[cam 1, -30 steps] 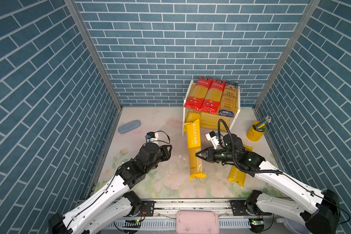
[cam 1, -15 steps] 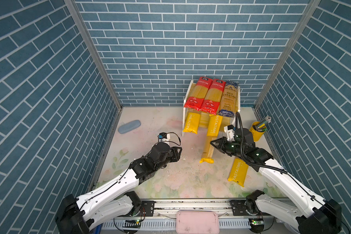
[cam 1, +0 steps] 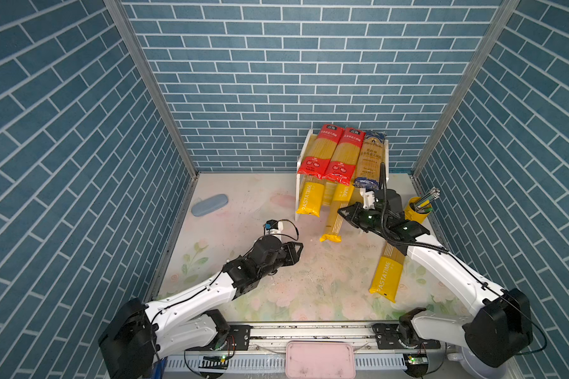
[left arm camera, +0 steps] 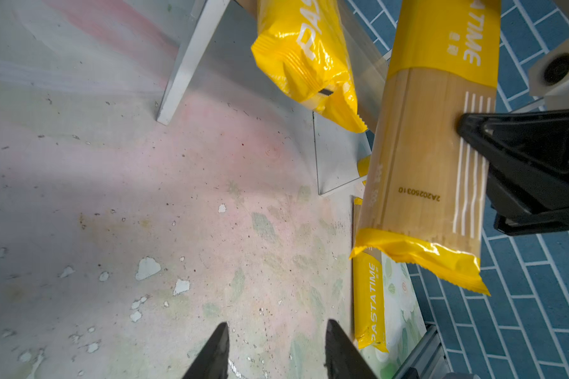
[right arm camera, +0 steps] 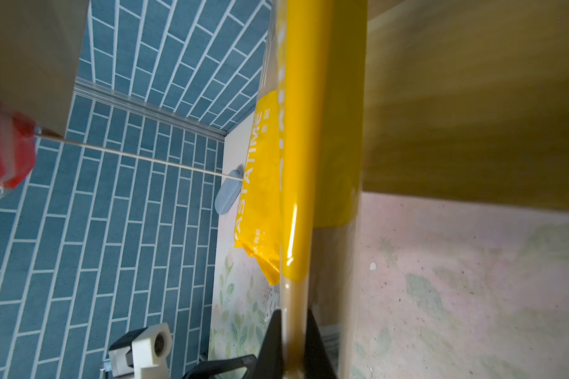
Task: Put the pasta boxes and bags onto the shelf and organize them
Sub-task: 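Carry the upright pack to the shelf's lower tier with both grippers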
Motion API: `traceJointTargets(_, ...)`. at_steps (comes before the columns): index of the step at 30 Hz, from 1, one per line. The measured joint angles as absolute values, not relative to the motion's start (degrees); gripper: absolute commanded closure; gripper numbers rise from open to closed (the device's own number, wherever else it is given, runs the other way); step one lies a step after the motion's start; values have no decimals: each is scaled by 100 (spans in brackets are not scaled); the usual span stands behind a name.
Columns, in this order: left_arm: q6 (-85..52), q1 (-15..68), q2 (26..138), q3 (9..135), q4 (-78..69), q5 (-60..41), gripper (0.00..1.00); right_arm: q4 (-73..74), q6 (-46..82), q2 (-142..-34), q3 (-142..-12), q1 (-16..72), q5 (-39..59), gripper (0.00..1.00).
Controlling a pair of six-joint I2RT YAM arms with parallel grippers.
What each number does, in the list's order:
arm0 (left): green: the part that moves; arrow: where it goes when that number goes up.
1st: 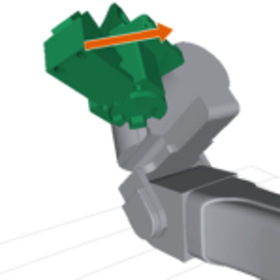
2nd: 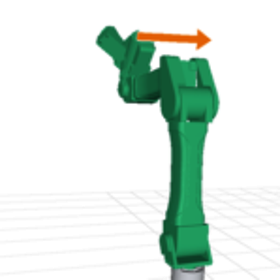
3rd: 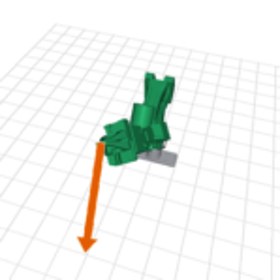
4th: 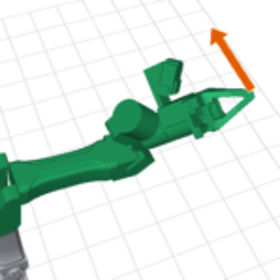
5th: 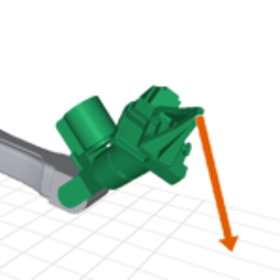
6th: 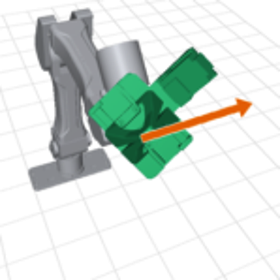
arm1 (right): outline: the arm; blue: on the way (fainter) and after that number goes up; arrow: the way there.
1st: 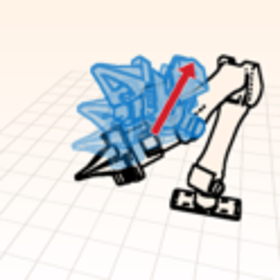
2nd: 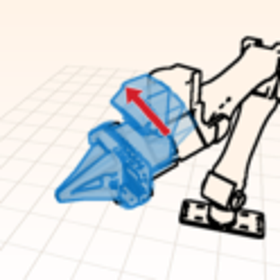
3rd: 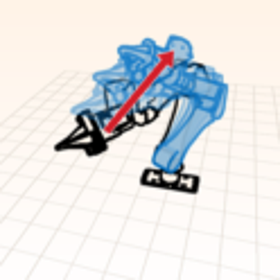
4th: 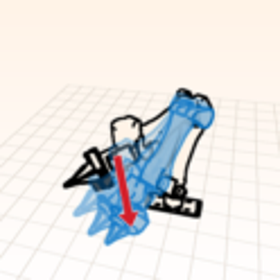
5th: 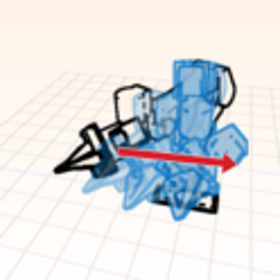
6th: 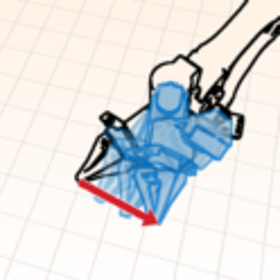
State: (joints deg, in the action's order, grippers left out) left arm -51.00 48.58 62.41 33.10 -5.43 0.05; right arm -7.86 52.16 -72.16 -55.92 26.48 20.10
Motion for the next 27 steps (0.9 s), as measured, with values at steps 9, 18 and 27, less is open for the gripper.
traceJointTargets(9, -5006, 4993, 6613, 3387, -891, 14, 34, -1026, 5092, -7631, -5677, 2508, 1715, 100)
traceJointTargets(18, -4790, 5017, 7695, 3835, -1708, -141, 18, -1262, 5065, -7701, -5798, 2512, 1568, 100)
traceJointTargets(27, -5253, 4759, 9365, 4187, -3363, -867, 17, -1426, 4915, -7728, -5911, 2502, 1463, 100)
